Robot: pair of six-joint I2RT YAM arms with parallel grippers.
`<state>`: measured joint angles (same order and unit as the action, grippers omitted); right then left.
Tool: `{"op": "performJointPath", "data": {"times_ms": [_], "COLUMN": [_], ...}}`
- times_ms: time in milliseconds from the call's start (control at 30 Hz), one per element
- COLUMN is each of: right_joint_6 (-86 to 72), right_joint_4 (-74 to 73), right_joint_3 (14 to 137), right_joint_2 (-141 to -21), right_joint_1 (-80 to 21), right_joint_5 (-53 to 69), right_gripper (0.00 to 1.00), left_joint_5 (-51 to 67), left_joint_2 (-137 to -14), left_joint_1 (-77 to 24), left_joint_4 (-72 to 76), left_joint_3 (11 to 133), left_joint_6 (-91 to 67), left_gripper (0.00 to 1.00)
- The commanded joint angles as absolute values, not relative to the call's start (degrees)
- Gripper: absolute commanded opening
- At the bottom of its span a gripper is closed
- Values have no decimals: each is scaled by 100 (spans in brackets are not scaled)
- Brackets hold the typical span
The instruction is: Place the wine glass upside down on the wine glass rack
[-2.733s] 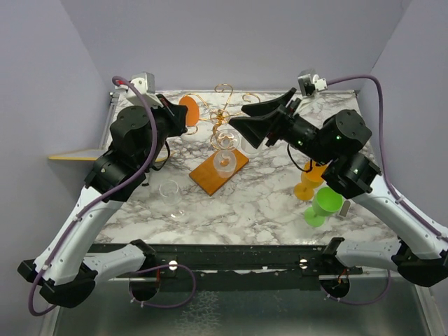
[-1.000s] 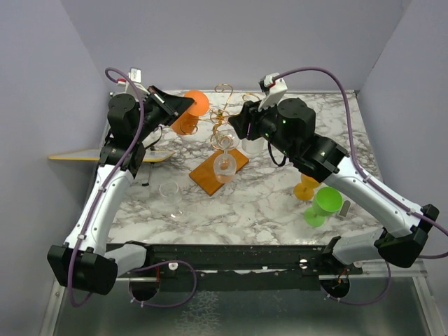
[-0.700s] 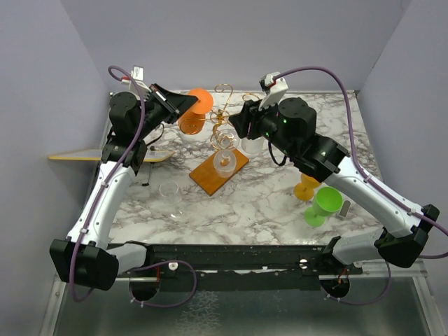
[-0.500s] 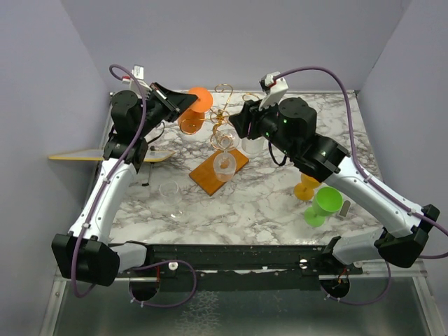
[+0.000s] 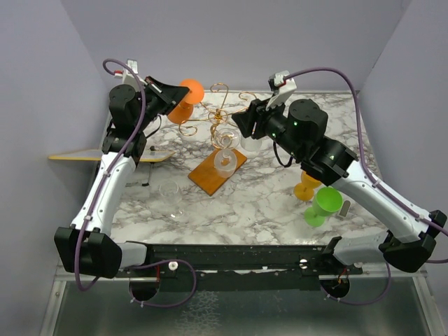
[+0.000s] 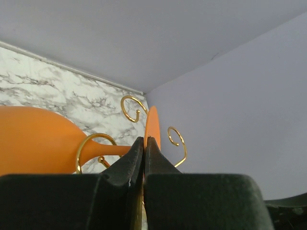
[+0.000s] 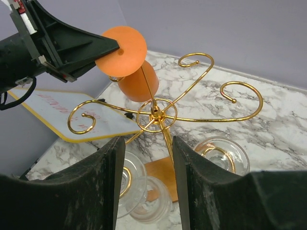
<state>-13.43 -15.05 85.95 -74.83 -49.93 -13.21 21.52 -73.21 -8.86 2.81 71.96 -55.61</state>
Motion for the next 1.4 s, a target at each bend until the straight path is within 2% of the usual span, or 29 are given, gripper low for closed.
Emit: {"op": "performJointPath", "data": {"times_ms": [0, 800, 1067, 1367], "right_joint_6": [-1291, -1377, -1462, -1538], "right_joint_4": [-1311, -1307, -1306, -1417], "right_joint_3": [8477, 8358, 8288, 8367], "right_joint_2": [-7323, -7248, -7147, -7129], "right_joint_1": [-5018, -5013, -5014, -5015], "right_joint_5": [-1170, -1062, -1079, -972], "right_gripper": [48, 49, 49, 49], "left_joint_5": [1783, 1869, 1754, 1617], "left_joint_2": [-7269, -6876, -6687, -6512], "left_joint_1": [-761, -580, -571, -571], "left_joint_4": [291, -647, -1177, -1651], "left_joint_3": [7388, 7202, 7083, 7272], "left_joint_6": [-5303, -5273, -5135, -4795], "left_gripper": [0, 2, 16, 46]}}
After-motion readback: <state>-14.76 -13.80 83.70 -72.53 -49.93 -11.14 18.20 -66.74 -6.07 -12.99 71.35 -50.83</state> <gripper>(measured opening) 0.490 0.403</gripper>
